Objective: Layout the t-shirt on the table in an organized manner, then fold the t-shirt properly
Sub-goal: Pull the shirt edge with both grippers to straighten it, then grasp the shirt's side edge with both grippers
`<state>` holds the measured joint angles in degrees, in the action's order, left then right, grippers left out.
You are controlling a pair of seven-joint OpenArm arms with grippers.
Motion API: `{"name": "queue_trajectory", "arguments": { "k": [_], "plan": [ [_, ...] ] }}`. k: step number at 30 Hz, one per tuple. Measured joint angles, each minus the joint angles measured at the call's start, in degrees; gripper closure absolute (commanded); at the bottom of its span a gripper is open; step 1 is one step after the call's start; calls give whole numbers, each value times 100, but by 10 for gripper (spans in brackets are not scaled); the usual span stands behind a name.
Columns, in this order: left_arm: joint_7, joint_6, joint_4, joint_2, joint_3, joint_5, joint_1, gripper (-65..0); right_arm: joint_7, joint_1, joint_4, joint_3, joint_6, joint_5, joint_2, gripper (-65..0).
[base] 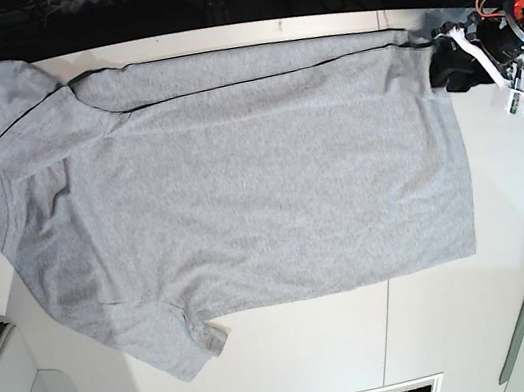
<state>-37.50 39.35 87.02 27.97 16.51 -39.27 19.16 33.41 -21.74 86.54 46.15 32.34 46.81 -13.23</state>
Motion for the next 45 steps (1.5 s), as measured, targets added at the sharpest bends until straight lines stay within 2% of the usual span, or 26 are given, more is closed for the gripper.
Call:
{"name": "queue_trajectory", "arguments": {
  "k": [2,5,8,11,13,16,18,20,24,26,28,29,31,34,38,41,45],
  "plan": [
    [22,-31,173,-4,0,-7,-79,-286,-199,236,39,203,-2,-15,-28,-332],
    [133,-352,197,-35,2,17,-442,-286,-284,903,37,249,-76,-472,-68,-332],
    [146,-354,199,-153,7,24,-887,-287,-315,1694,-94,22,-181,-999,-157,-332],
    [136,-339,122,-289,-2,114,-1274,-311,-455,2430,-518,-407,-531,-1510,-376,-332],
    [155,-457,-170,-306,-4,240,-1600,-336,-619,2924,-1034,-767,-866,-2026,-568,-332],
    [223,-459,-839,-286,0,221,-2109,-338,-1003,3692,-2048,-1360,-1126,-2682,-837,-332],
    [258,-459,-1447,-289,2,216,-2391,-338,-1397,4148,-2909,-1727,-1187,-3040,-1019,-332],
    [428,-461,-2177,-291,0,262,-2662,-338,-1687,4544,-3862,-2009,-1272,-3147,-1215,-332],
    [802,-479,-3600,-238,-162,570,-3357,-338,-1784,4905,-5302,-2374,-1172,-3272,-1547,-332],
    [1134,-501,-4183,-186,-330,822,-3731,-338,-1941,4905,-5567,-2551,-1073,-3314,-1545,-332],
    [1338,-776,-4656,-133,-525,975,-4041,-338,-2013,4907,-5652,-2673,-1045,-3311,-1451,-332],
    [1357,-890,-4850,-107,-605,1019,-4162,-338,-2033,4911,-5683,-2702,-929,-3307,-1421,-332],
    [1471,-894,-5143,-26,-719,1123,-4280,-338,-2085,4907,-5713,-2743,-798,-3287,-1370,-332],
    [1661,-914,-5311,26,-769,1292,-4269,-338,-2142,4907,-5720,-2741,-750,-3169,-1248,-332],
    [1746,-1145,-5364,-72,-780,1375,-4284,-338,-2208,4955,-5707,-2739,-509,-3156,-1016,-332],
    [1773,-1150,-5364,-122,-782,1462,-4299,-338,-2234,4955,-5578,-2739,-472,-3150,-861,-332],
    [1810,-1150,-5366,-129,-782,1482,-4299,-338,-1976,4887,-5145,-2743,-472,-3222,-820,-332]
  ]
}}
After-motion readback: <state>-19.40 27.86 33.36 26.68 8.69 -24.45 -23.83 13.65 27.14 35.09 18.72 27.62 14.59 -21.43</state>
